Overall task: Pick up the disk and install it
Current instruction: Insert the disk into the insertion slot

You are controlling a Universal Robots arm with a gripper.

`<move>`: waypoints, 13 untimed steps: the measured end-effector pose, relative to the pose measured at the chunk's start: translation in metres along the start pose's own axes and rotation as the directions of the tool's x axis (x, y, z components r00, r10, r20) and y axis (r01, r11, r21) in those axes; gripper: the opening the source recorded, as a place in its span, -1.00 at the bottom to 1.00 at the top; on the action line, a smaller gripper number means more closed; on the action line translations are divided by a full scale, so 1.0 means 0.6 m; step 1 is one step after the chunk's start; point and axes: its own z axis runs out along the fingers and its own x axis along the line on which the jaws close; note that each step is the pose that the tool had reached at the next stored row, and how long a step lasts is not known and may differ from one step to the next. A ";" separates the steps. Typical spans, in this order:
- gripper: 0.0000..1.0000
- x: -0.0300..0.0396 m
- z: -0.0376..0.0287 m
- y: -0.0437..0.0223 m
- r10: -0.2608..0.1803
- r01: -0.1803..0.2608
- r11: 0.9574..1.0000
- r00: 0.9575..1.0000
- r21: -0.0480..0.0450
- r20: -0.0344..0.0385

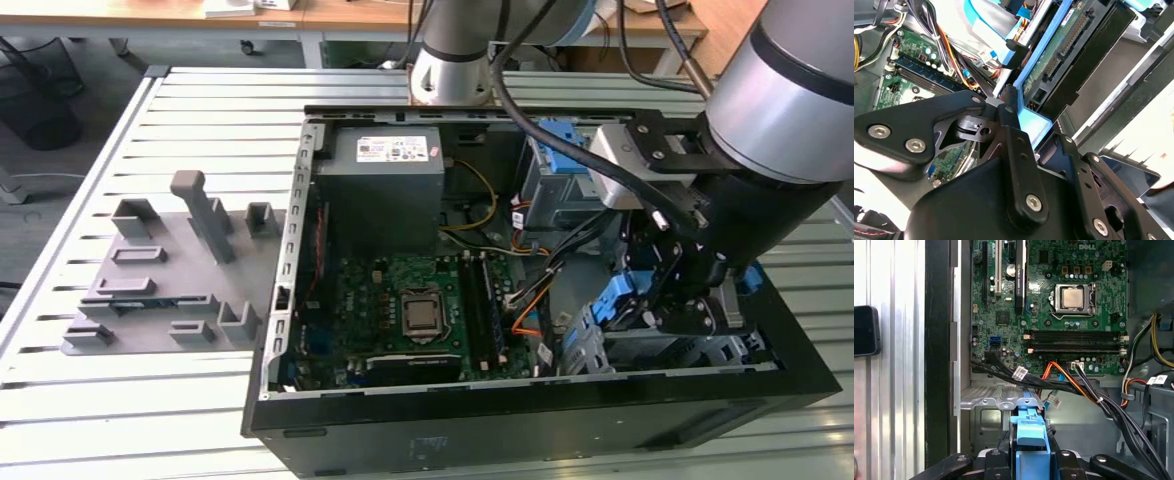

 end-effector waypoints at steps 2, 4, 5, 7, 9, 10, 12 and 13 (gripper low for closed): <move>-0.27 0.000 0.002 0.000 0.000 0.000 1.000 1.000 0.000 0.000; -0.27 0.000 0.004 0.000 0.000 0.000 1.000 1.000 0.000 0.000; -0.27 0.000 0.005 0.000 0.000 0.000 1.000 1.000 0.000 0.000; -0.27 0.000 0.008 0.000 0.000 0.000 1.000 1.000 0.000 0.000; -0.27 0.000 0.008 0.000 0.000 0.000 1.000 1.000 0.000 0.000; -0.27 0.000 0.008 0.000 0.000 0.000 1.000 1.000 0.000 0.000; -0.27 0.000 0.009 0.000 0.000 0.000 1.000 1.000 0.000 0.000; -0.27 0.000 0.009 0.000 0.000 0.000 1.000 1.000 0.000 0.000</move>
